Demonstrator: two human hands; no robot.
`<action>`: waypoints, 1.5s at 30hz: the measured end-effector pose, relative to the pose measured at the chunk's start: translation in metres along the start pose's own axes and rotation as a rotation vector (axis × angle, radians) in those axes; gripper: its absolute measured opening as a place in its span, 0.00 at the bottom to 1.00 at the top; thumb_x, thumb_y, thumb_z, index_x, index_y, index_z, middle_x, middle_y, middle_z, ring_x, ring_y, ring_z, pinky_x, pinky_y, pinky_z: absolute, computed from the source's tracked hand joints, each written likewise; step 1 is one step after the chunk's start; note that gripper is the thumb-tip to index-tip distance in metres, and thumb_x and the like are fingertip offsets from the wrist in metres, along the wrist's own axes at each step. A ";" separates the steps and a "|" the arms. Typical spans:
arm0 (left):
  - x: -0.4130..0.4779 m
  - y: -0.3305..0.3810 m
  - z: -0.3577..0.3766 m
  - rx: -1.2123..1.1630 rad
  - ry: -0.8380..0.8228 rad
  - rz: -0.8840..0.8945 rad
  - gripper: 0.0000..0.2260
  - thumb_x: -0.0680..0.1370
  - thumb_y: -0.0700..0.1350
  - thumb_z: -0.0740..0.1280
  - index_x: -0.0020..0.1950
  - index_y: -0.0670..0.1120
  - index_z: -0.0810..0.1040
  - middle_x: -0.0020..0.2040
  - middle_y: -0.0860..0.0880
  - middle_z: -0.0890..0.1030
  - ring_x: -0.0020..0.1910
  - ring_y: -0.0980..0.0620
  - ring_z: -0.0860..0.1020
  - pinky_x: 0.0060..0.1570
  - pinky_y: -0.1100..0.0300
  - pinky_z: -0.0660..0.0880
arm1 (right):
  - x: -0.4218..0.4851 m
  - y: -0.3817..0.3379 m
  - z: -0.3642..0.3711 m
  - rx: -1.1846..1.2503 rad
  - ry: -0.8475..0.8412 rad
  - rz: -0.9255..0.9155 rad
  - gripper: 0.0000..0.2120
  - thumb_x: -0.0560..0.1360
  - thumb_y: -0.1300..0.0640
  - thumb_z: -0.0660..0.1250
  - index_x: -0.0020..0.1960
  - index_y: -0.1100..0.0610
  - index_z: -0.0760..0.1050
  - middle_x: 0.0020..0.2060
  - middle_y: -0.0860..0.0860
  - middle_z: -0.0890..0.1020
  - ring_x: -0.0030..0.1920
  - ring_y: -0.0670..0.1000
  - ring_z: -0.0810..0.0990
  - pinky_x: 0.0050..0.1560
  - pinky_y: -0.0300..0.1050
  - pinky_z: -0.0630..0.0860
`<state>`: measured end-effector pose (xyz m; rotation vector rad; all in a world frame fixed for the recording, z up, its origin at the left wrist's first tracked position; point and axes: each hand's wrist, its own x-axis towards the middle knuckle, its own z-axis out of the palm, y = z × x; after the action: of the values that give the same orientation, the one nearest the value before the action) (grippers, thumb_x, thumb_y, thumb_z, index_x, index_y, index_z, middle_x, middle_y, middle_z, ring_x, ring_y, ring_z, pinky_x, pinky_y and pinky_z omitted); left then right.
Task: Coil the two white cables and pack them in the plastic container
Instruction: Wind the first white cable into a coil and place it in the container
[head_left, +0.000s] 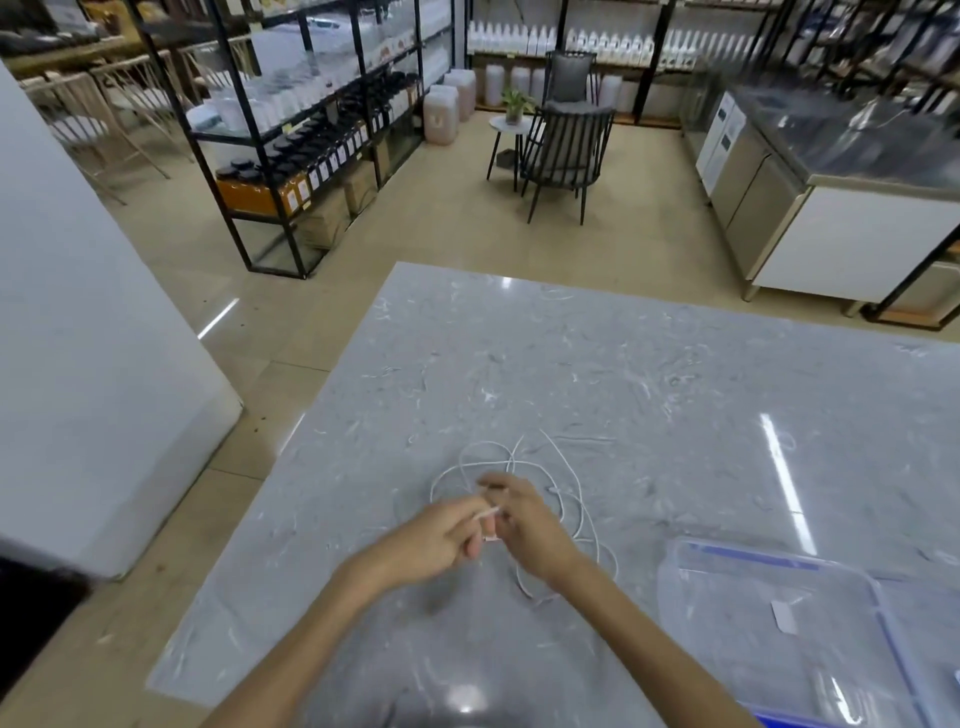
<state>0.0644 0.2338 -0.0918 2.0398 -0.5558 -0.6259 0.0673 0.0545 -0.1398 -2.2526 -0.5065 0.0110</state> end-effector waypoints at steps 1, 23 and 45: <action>0.003 0.020 -0.018 -0.061 0.020 0.073 0.09 0.83 0.35 0.55 0.48 0.40 0.74 0.34 0.50 0.75 0.33 0.53 0.72 0.39 0.61 0.71 | 0.012 -0.005 -0.016 0.050 0.044 0.008 0.08 0.77 0.68 0.64 0.53 0.65 0.81 0.57 0.56 0.79 0.56 0.53 0.77 0.58 0.42 0.72; 0.098 0.128 -0.059 -0.394 0.280 0.188 0.08 0.79 0.49 0.68 0.55 0.48 0.79 0.35 0.53 0.79 0.28 0.58 0.71 0.26 0.70 0.66 | 0.103 -0.080 -0.208 0.661 0.161 0.171 0.17 0.84 0.54 0.54 0.55 0.60 0.79 0.41 0.54 0.84 0.40 0.49 0.83 0.43 0.41 0.80; 0.087 0.173 -0.133 -0.303 0.131 0.101 0.13 0.85 0.46 0.56 0.52 0.40 0.76 0.36 0.46 0.83 0.26 0.53 0.74 0.22 0.65 0.63 | 0.058 -0.068 -0.321 -0.681 -0.045 0.480 0.31 0.78 0.57 0.64 0.78 0.51 0.56 0.75 0.53 0.65 0.75 0.55 0.63 0.72 0.49 0.61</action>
<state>0.1896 0.1806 0.0999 1.7424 -0.4539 -0.4811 0.1512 -0.1150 0.1342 -2.9986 0.0430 0.1551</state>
